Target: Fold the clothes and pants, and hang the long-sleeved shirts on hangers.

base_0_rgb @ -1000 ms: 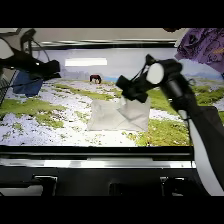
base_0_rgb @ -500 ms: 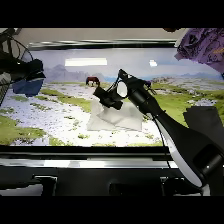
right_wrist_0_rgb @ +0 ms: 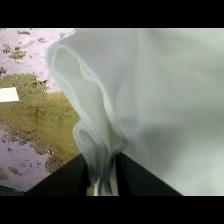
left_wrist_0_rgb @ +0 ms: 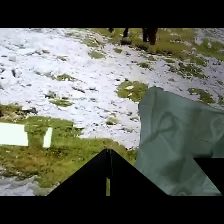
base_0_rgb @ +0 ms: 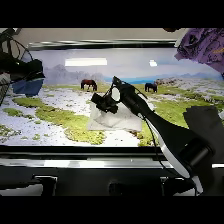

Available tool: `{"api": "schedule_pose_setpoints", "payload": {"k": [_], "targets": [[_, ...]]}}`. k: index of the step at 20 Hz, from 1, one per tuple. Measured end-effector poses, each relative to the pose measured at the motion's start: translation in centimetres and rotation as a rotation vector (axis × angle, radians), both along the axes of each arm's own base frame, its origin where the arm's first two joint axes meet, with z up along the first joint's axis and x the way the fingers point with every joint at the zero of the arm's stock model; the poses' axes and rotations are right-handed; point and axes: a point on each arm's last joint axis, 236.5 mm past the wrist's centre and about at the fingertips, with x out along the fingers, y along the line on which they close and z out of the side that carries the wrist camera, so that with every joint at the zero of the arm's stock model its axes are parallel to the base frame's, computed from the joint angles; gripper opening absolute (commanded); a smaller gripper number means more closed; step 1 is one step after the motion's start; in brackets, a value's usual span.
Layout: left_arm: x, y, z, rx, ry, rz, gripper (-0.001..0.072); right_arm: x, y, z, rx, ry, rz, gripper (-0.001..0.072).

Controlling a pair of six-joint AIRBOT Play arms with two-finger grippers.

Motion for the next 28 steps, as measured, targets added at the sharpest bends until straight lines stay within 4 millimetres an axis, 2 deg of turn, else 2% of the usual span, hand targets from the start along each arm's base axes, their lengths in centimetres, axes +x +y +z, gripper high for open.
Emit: {"api": "schedule_pose_setpoints", "payload": {"k": [1,4,6,8,11,13,15,16,18,20,23,25,28], "targets": [[0.0,0.0,0.0,0.0,0.001,0.0,0.0018,0.1,0.2,-0.1,0.004,-0.007,0.01,0.0486],[0.1,0.0,-0.2,0.0,0.004,0.0,0.0018,0.4,0.3,0.1,0.014,-0.026,0.022,0.0505],[0.1,0.0,-0.2,-0.001,0.005,0.0,0.0018,1.2,-0.7,1.2,0.021,-0.045,0.014,0.0506],[0.1,0.0,-0.2,-0.001,0.005,0.0,0.0018,2.2,-2.9,3.0,0.028,-0.057,-0.005,0.0612],[0.1,0.0,-0.2,-0.001,0.005,0.0,0.0018,3.8,-9.0,6.3,0.021,-0.086,-0.007,0.062],[0.1,0.0,-0.2,-0.001,0.005,0.0,0.0018,4.4,-14.4,7.9,-0.011,-0.1,0.009,0.062],[0.1,0.0,-0.2,-0.001,0.005,0.0,0.0018,4.6,-20.0,8.3,-0.05,-0.099,0.021,0.062],[0.1,0.0,-0.2,-0.001,0.005,0.0,0.0018,4.5,-22.7,7.9,-0.062,-0.088,0.023,0.062],[0.1,0.0,-0.2,-0.001,0.005,0.0,0.0018,3.6,-26.7,6.1,-0.049,-0.048,0.025,0.062],[0.1,0.0,-0.2,-0.001,0.005,0.001,0.0018,2.1,-28.7,3.4,0.01,0.003,0.03,0.0619],[0.1,0.1,-0.2,-0.001,0.005,0.002,0.0019,0.0,-29.5,-1.1,0.098,0.04,0.026,0.0618],[0.1,0.1,-0.2,-0.001,0.005,0.002,0.0018,-1.0,-29.0,-3.7,0.156,0.05,0.017,0.0607],[0.1,0.1,-0.2,-0.001,0.005,0.002,0.0018,-1.8,-28.1,-6.6,0.23,0.051,0.003,0.0566]]}}
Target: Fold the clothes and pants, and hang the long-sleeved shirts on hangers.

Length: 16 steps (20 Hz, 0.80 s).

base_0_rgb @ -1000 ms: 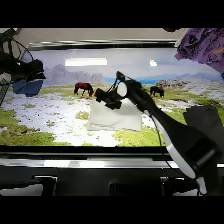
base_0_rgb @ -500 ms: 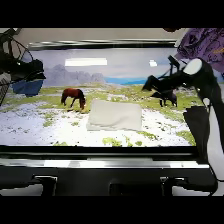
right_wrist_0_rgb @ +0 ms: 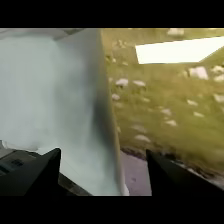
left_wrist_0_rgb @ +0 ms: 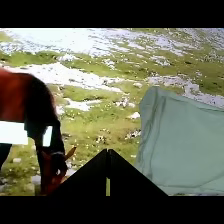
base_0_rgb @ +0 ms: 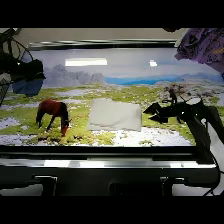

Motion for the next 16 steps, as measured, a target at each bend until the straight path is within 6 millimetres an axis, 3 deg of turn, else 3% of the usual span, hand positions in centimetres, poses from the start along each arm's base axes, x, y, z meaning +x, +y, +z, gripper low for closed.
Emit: {"api": "schedule_pose_setpoints", "payload": {"k": [3,7,9,10,11,12,16], "targets": [[0.0,-0.1,0.0,0.0,0.0,-0.001,0.0019,0.2,0.6,-1.6,0.053,-0.011,-0.021,0.0556],[0.0,-0.1,0.0,0.0,0.0,-0.001,0.0019,0.6,1.3,-2.7,0.106,-0.007,-0.047,0.0468],[0.0,-0.1,0.0,0.0,0.0,-0.001,0.0019,0.6,1.9,-3.0,0.11,-0.011,-0.04,0.0392],[0.0,-0.1,0.0,-0.001,0.0,-0.001,0.0019,0.5,2.4,-3.2,0.111,-0.011,-0.031,0.0292],[0.0,-0.1,0.0,-0.001,0.0,-0.001,0.0019,0.4,3.0,-3.4,0.104,-0.013,-0.013,0.0136],[0.0,-0.1,0.0,0.0,0.0,-0.001,0.0019,0.2,3.5,-3.7,0.095,-0.012,-0.001,0.0047],[0.0,-0.1,0.0,0.0,0.0,0.0,0.0018,0.4,5.2,-1.9,0.119,-0.048,0.028,0.0033]]}}
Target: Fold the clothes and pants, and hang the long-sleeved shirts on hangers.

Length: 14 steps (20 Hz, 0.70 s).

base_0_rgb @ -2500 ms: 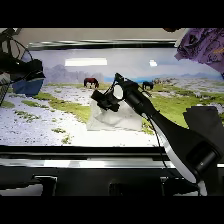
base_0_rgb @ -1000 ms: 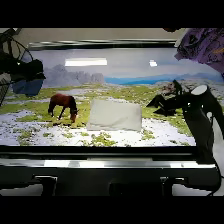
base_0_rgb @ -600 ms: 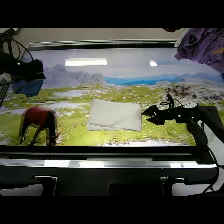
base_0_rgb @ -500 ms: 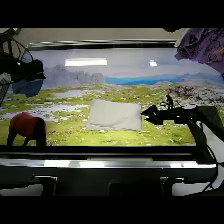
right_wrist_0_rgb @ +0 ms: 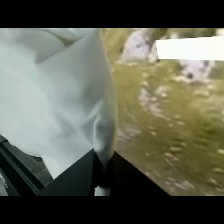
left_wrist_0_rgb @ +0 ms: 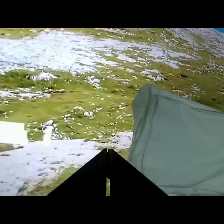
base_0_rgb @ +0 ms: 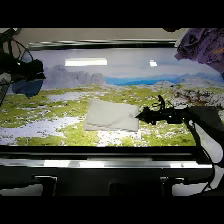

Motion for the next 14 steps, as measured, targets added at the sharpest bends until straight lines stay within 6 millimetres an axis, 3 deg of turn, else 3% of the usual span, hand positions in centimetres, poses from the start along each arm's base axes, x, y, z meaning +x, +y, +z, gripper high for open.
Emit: {"api": "schedule_pose_setpoints", "payload": {"k": [3,7,11,14], "targets": [[0.0,0.0,0.0,0.0,0.0,0.0,0.0019,2.3,-1.0,3.3,0.002,-0.072,-0.037,0.0033],[0.0,0.0,0.0,-0.001,0.0,0.0,0.0019,6.8,-5.1,7.9,-0.057,-0.159,-0.132,0.0033],[0.0,0.0,-0.1,0.0,0.003,0.0,0.0018,10.9,-11.4,12.0,-0.175,-0.232,-0.275,0.0033],[0.0,0.0,-0.3,0.0,0.007,0.0,0.0019,13.4,-17.6,15.1,-0.253,-0.287,-0.42,0.0033]]}}
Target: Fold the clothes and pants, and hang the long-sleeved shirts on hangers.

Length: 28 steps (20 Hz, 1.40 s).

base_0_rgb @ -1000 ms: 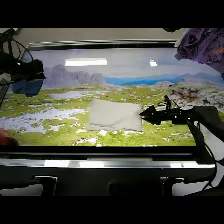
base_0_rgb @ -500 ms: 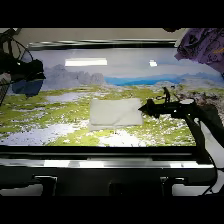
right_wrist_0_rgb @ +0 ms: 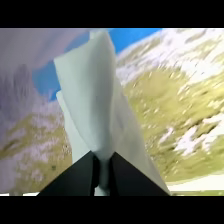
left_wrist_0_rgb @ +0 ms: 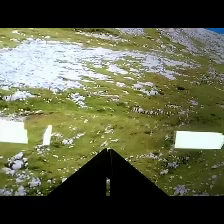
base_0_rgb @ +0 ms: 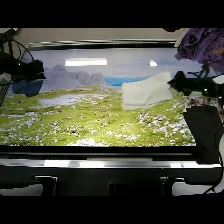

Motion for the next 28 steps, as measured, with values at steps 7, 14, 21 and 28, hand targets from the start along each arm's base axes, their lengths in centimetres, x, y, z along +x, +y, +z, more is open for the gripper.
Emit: {"api": "schedule_pose_setpoints", "payload": {"k": [7,14,21,28], "targets": [[0.1,0.0,-0.2,0.0,0.004,0.001,0.0018,0.5,-13.9,5.1,-0.103,-0.066,-0.304,0.0033],[0.1,0.0,-0.2,0.0,0.005,0.001,0.0018,-4.0,-21.3,5.1,-0.141,0.053,-0.485,0.0032],[-0.1,0.1,-0.3,0.001,0.013,-0.001,0.0018,-10.4,-24.5,5.1,-0.258,0.255,-0.658,0.0032],[-0.2,0.0,-0.3,0.001,0.017,-0.002,0.0019,-15.3,-26.2,6.9,-0.347,0.355,-0.798,0.0032]]}}
